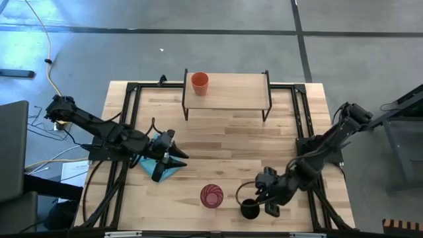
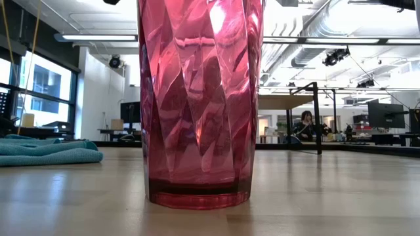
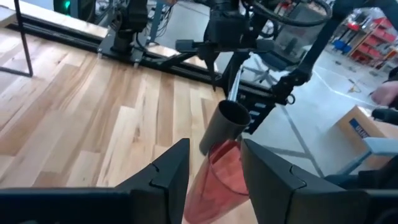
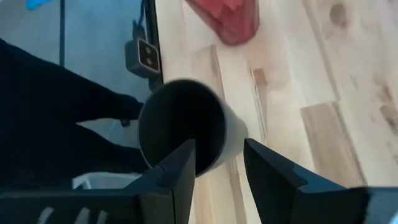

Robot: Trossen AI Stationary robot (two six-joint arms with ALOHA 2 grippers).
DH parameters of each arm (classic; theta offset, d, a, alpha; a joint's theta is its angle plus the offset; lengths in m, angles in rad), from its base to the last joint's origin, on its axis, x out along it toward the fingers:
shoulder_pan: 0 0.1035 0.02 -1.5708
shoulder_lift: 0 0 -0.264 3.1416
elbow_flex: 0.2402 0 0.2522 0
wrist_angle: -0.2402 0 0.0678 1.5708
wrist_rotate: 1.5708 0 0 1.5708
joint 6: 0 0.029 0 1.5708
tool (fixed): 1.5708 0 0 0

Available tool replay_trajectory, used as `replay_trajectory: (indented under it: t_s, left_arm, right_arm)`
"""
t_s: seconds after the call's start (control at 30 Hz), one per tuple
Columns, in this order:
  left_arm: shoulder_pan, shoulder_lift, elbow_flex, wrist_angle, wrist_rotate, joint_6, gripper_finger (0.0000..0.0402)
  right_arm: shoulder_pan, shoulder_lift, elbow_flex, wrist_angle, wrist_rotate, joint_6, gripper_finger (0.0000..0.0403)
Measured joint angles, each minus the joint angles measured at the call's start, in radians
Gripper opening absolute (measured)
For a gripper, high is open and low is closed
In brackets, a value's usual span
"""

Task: Stack small to large cups/mugs on shelf
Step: Put the black cup on the shelf

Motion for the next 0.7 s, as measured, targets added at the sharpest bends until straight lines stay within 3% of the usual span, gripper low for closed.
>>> replay_trajectory:
  t_s: [0.7]
  left_arm:
    - [0.0, 0.0, 0.0, -0.047, 0.016, 0.018, 0.0134]
  right_arm:
    - [-0.022, 0.154, 0.0, 0.115, 0.032, 0.058, 0.0127]
